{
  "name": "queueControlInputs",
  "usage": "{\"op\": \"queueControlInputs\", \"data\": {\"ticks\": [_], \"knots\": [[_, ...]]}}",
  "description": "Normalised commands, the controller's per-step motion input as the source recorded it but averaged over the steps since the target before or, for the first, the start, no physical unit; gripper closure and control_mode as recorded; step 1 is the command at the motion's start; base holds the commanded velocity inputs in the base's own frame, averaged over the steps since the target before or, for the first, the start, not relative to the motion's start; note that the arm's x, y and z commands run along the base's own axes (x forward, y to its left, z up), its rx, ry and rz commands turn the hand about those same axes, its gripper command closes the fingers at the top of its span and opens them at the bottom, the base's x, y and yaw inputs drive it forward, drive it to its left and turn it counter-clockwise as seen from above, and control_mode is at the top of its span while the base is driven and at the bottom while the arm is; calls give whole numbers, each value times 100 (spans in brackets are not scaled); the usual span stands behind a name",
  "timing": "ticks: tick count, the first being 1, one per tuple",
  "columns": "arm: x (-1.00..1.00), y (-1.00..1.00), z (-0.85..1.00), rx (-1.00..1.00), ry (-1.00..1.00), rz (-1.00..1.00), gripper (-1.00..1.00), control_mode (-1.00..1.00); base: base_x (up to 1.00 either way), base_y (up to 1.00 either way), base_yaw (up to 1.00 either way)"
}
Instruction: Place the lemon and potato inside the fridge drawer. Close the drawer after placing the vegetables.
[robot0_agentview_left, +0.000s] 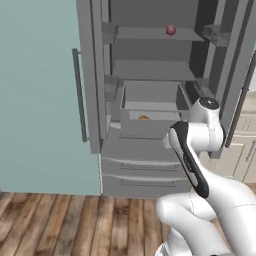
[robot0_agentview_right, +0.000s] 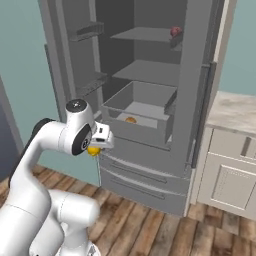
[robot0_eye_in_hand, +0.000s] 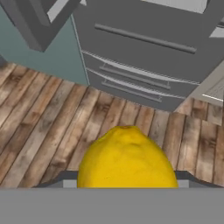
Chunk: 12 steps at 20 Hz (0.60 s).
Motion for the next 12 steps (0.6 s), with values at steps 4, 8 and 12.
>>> {"op": "queueControlInputs", "data": {"ticks": [4,8,12], "knots": [[0,0,0,0,0,0,100,100,74,-22,0],[0,0,0,0,0,0,100,100,58,-37,0],[0,0,0,0,0,0,100,100,47,-34,0]]}}
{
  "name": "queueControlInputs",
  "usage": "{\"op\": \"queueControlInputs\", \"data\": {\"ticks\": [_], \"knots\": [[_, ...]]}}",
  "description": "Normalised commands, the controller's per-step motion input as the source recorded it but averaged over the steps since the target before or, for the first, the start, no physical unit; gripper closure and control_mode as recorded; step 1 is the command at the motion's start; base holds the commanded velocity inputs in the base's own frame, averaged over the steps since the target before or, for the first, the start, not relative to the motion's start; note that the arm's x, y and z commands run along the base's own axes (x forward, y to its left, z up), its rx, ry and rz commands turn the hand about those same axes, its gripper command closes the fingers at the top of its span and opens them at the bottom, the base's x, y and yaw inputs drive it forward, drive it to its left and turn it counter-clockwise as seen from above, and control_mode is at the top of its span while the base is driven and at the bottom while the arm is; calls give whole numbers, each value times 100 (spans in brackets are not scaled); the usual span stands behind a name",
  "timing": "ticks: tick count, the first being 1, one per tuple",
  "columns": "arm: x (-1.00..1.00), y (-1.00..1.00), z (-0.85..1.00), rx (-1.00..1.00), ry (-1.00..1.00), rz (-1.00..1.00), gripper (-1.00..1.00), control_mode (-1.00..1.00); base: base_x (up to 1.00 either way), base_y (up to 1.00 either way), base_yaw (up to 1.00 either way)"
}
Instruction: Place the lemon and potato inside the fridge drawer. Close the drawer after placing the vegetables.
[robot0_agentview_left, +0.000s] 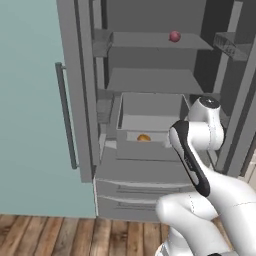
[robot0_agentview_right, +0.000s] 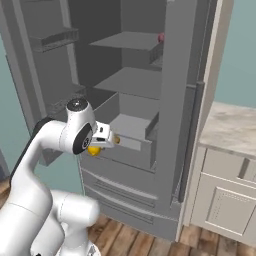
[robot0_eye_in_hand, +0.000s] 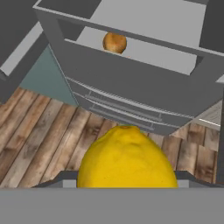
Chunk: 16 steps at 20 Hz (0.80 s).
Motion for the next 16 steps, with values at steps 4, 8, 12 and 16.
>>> {"op": "queueControlInputs", "data": {"ticks": [4,8,12,16], "knots": [[0,0,0,0,0,0,100,100,40,-39,0],[0,0,0,0,0,0,100,100,35,-31,0],[0,0,0,0,0,0,100,100,25,-43,0],[0,0,0,0,0,0,100,100,26,-39,0]]}}
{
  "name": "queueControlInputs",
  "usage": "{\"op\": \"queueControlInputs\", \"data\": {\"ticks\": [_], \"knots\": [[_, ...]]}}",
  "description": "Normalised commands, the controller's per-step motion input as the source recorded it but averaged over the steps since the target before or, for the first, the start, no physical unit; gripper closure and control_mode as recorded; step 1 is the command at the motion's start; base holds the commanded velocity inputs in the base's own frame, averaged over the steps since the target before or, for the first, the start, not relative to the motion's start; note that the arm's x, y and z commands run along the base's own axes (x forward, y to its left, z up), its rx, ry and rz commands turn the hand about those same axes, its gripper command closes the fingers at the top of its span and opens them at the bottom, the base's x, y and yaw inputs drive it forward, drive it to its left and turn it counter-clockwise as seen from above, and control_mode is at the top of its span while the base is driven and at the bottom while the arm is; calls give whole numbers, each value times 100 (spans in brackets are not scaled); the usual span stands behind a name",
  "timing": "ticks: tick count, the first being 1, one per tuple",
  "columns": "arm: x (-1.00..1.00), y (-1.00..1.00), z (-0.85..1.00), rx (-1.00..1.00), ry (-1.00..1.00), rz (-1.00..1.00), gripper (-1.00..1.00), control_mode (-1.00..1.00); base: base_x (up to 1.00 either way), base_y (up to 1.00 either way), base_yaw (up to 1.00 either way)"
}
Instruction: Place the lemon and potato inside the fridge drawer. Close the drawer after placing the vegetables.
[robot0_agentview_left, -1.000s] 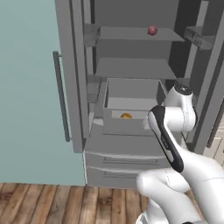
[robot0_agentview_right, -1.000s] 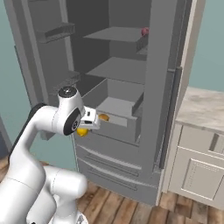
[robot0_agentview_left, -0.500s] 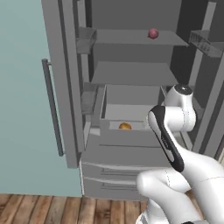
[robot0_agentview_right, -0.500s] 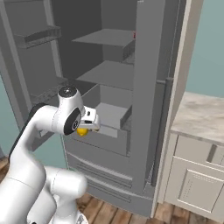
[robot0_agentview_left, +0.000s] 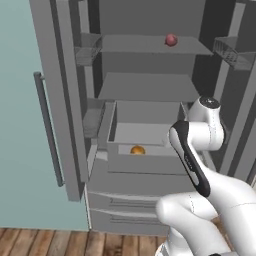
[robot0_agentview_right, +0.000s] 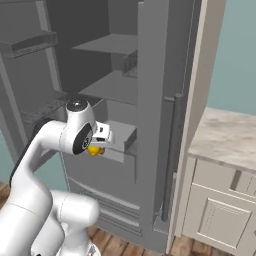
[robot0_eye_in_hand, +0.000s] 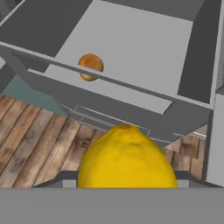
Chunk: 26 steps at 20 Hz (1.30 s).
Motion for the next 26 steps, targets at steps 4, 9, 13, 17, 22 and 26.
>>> {"op": "queueControlInputs", "data": {"ticks": [4,9,13,17,22,26], "knots": [[0,0,0,0,0,0,100,100,30,-34,0],[0,0,0,0,0,0,100,100,42,-2,0],[0,0,0,0,0,0,100,100,41,0,0],[0,0,0,0,0,0,100,100,40,-1,0],[0,0,0,0,0,0,100,100,41,0,0],[0,0,0,0,0,0,100,100,37,0,0]]}}
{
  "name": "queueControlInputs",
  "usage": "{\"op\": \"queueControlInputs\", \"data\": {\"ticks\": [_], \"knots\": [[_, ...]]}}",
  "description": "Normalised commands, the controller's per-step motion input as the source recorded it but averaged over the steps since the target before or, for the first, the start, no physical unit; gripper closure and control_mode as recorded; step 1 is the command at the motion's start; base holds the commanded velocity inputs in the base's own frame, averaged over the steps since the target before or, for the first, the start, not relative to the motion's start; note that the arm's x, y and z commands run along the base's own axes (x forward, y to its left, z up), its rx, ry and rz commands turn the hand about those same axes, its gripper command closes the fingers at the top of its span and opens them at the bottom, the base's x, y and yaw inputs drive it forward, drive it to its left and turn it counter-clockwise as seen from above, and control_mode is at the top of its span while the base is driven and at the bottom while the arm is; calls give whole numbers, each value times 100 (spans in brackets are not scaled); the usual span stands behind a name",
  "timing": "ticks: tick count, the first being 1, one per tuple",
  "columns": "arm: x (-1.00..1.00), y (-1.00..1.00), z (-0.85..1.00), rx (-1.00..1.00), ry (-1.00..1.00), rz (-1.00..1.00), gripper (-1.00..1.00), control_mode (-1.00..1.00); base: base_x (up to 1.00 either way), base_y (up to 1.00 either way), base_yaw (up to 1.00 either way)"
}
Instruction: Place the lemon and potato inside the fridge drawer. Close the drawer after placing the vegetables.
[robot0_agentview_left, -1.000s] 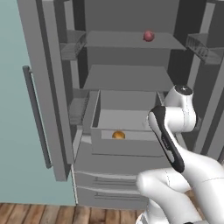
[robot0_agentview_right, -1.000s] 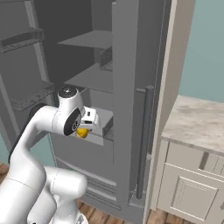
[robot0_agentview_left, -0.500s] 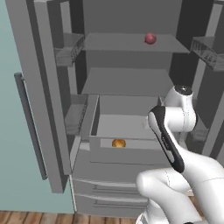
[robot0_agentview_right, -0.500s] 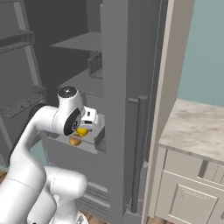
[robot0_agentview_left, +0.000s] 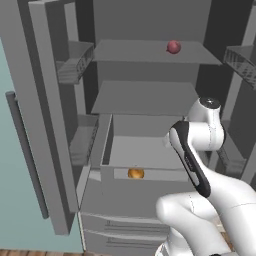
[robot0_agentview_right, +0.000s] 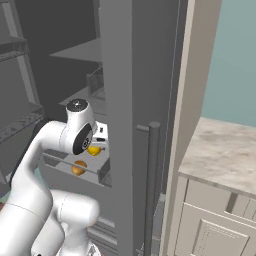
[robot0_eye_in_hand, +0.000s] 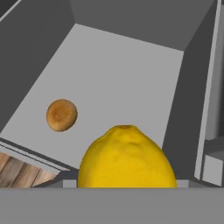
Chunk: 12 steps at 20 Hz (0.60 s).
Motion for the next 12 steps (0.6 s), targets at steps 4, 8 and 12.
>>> {"op": "queueControlInputs", "data": {"ticks": [4,8,12], "knots": [[0,0,0,0,0,0,100,100,25,0,0],[0,0,0,0,0,0,100,100,25,0,0],[0,0,0,0,0,0,100,100,23,0,0]]}}
